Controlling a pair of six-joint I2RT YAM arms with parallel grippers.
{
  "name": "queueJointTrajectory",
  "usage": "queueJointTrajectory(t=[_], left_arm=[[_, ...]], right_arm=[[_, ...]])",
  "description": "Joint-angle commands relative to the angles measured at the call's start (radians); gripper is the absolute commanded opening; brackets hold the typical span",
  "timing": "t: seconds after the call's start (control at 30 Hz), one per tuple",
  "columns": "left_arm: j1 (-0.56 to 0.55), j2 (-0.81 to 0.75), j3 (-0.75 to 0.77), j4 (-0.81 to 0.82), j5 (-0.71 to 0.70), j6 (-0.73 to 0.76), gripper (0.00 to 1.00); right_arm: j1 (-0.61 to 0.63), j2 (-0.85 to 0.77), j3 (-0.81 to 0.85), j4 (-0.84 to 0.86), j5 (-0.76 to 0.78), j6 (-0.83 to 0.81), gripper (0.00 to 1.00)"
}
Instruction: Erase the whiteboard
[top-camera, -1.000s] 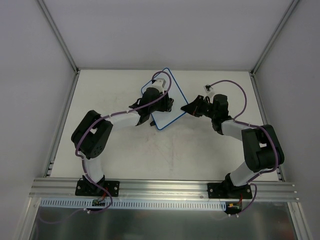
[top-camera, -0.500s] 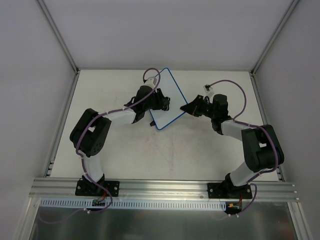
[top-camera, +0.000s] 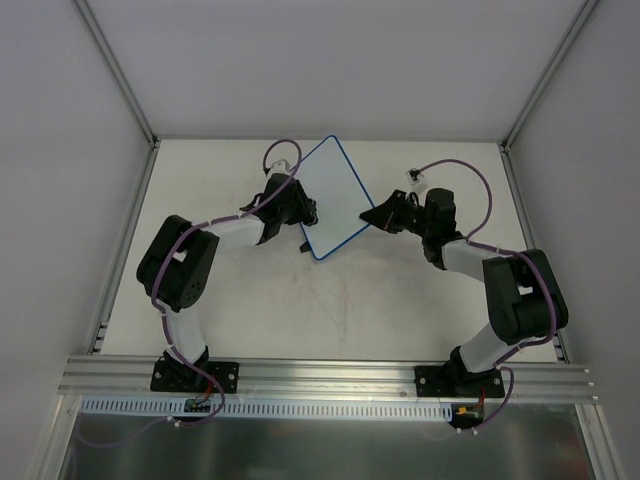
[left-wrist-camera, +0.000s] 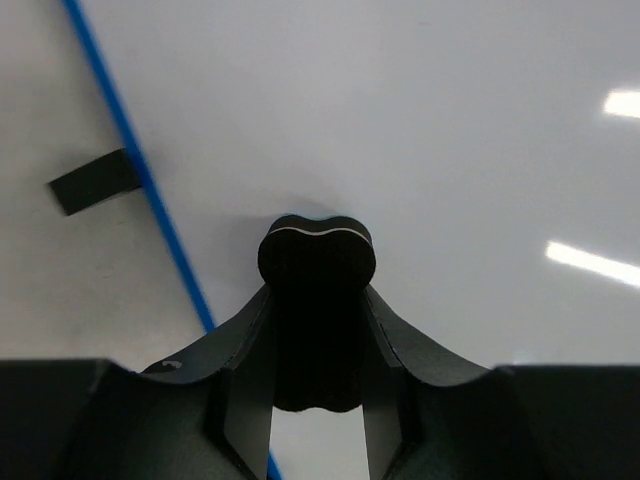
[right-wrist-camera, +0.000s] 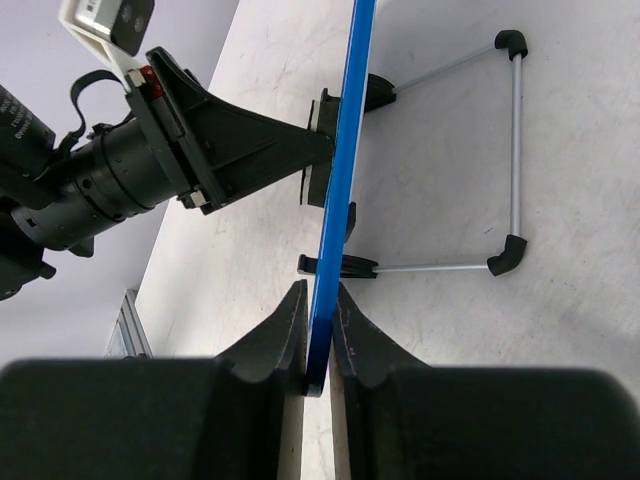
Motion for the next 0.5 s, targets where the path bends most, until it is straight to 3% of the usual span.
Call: queueJointTrajectory(t=[0.0,0.2,0.47], left_arm=[[0.022,0.084,-0.057,-0.272,-0.095,-0.018,0.00],[0.037,0.043,-0.094,-0.293,-0.166,-0.058,0.00],[0.034,0.050,-0.057,-0.293,-0.126,-0.049,0.00]], right_arm=[[0.038,0.006,-0.010,0.035,-0.103,-0.039,0.00],[0.036,0.006,-0.010,0.042,-0.105,-0.036,0.00],[0.038,0.012,-0.009,0.048,-0.106,-0.030,0.00]])
